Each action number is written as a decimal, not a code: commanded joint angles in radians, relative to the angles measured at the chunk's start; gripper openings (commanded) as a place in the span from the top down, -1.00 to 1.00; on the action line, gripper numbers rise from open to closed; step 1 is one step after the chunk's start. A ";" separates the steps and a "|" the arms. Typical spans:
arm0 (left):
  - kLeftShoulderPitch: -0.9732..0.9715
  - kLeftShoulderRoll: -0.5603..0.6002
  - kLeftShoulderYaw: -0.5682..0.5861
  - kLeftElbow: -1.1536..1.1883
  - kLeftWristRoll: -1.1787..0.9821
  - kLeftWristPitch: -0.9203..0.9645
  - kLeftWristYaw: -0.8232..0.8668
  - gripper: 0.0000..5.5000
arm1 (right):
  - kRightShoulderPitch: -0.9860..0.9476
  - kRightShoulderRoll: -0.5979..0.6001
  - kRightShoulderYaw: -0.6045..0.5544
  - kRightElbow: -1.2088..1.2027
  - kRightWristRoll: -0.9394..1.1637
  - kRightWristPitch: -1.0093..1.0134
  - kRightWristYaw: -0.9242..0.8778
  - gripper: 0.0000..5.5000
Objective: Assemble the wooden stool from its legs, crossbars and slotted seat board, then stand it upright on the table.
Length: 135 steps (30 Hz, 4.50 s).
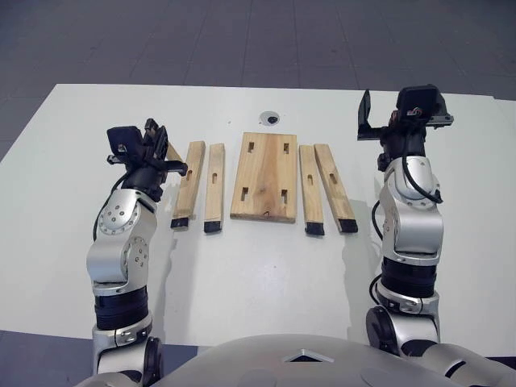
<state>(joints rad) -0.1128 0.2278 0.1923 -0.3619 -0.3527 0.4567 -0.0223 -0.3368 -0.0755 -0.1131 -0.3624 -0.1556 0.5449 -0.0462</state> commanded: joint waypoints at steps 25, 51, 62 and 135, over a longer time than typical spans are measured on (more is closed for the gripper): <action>-0.030 -0.058 -0.013 0.269 0.121 -0.229 -0.044 0.85 | 0.003 0.033 -0.003 0.039 0.055 -0.023 -0.034 -0.96; 0.003 -0.080 -0.030 0.239 0.150 -0.245 -0.056 0.85 | -0.004 0.027 0.004 0.078 0.069 -0.048 -0.039 -0.96; 0.022 -0.082 -0.038 0.224 0.167 -0.248 -0.057 0.85 | -0.002 0.024 0.002 0.079 0.071 -0.044 -0.040 -0.96; 0.164 -0.049 -0.074 0.461 0.242 -0.177 -0.053 0.85 | -0.076 0.009 0.029 0.161 0.079 -0.082 -0.018 -0.96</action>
<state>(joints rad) -0.0702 0.1885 0.1128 -0.0662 -0.1219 0.1212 -0.0909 -0.3754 -0.0533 -0.0959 -0.2148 -0.0846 0.4662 -0.0772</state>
